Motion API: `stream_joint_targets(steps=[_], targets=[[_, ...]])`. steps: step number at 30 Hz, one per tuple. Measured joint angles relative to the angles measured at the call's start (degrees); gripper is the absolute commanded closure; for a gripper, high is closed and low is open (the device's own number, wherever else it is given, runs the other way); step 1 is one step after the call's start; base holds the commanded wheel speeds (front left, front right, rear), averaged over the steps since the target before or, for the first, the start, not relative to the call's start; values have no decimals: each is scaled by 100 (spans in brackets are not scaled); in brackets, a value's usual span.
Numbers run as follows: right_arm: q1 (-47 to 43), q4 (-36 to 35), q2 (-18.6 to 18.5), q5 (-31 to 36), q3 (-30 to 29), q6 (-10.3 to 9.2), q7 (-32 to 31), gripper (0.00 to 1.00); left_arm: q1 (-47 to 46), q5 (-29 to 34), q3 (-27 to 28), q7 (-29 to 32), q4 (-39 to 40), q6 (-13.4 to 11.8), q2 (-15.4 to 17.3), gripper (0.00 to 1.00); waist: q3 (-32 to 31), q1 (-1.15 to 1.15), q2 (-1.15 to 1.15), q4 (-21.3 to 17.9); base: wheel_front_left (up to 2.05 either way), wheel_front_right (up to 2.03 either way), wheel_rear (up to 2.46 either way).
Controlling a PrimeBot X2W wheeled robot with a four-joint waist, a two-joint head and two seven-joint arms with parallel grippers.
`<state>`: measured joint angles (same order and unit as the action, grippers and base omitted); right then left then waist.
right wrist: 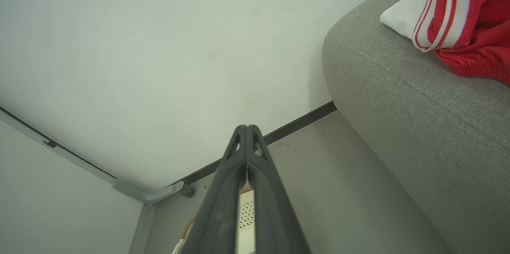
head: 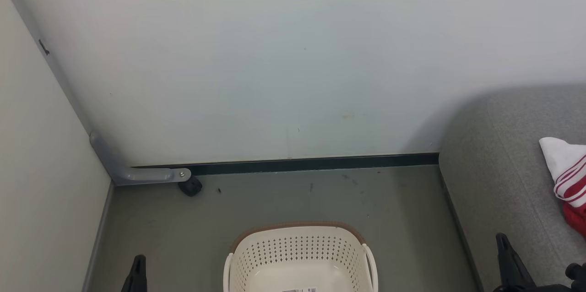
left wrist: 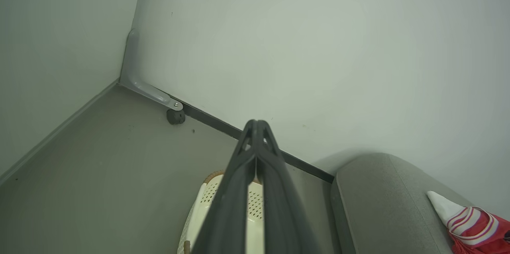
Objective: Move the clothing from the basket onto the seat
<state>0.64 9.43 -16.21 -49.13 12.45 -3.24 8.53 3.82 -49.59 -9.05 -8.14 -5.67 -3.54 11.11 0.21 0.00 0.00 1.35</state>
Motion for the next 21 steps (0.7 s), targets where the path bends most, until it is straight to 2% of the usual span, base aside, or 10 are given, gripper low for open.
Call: stream_joint_targets(steps=[21], targets=[[120,221,399,-1274,-588,282,-452,100,-221,-1201,426,435,-331,303,-238,100,-3,0,0,-40,0,0,0]])
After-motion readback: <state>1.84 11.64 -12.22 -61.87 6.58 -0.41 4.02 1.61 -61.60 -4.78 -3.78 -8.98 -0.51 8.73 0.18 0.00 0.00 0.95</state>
